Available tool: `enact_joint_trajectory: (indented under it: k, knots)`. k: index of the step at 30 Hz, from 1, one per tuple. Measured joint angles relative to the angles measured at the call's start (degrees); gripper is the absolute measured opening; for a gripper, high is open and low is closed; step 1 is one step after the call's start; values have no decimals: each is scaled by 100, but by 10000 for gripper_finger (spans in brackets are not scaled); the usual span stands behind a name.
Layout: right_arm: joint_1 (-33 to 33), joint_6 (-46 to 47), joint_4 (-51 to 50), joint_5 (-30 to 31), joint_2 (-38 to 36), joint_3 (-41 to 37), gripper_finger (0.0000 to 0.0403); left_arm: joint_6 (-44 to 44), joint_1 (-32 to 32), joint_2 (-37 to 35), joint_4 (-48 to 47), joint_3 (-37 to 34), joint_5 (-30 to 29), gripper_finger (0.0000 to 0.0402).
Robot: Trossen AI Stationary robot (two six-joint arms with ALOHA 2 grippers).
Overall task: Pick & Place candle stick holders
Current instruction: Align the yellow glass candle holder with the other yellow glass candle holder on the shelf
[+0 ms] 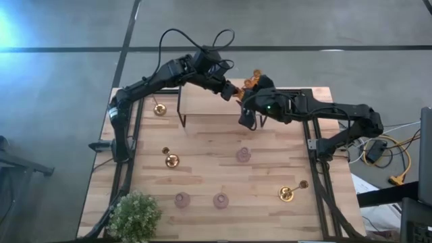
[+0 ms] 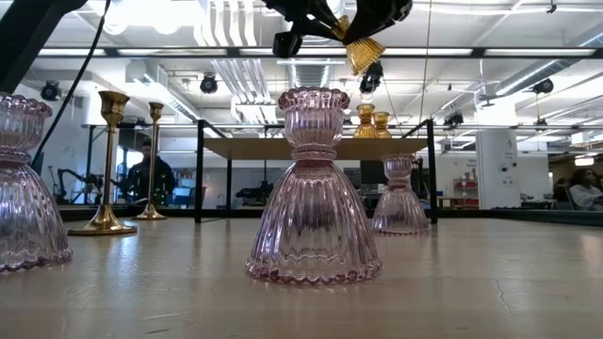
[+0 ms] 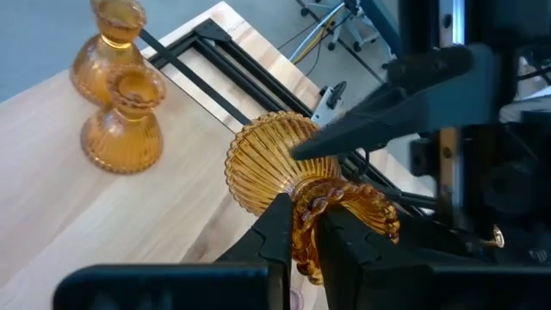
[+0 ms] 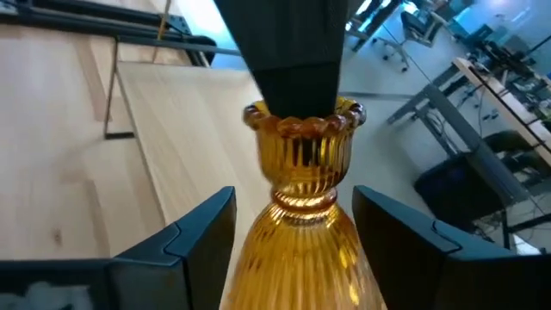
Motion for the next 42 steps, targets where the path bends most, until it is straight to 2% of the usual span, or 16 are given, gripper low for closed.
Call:
enact_joint_trajectory:
  k: [8, 17, 28, 35, 42]
  knots:
    - [-74, 2, 178, 89, 126, 0, 186, 9, -1, 2, -19, -4, 70, 34]
    - [-68, -53, 275, 73, 43, -9, 105, 3, -8, 2, 26, -4, 90, 34]
    - [-70, -21, 290, 88, 40, -9, 104, 47, -6, 2, 46, -4, 105, 35]
    - [-72, 282, 199, 90, -81, -9, 102, 392, -6, -4, 154, -2, 140, 115]
    - [-68, 815, -152, 74, -406, -9, 102, 714, -6, -4, 439, 4, 135, 169]
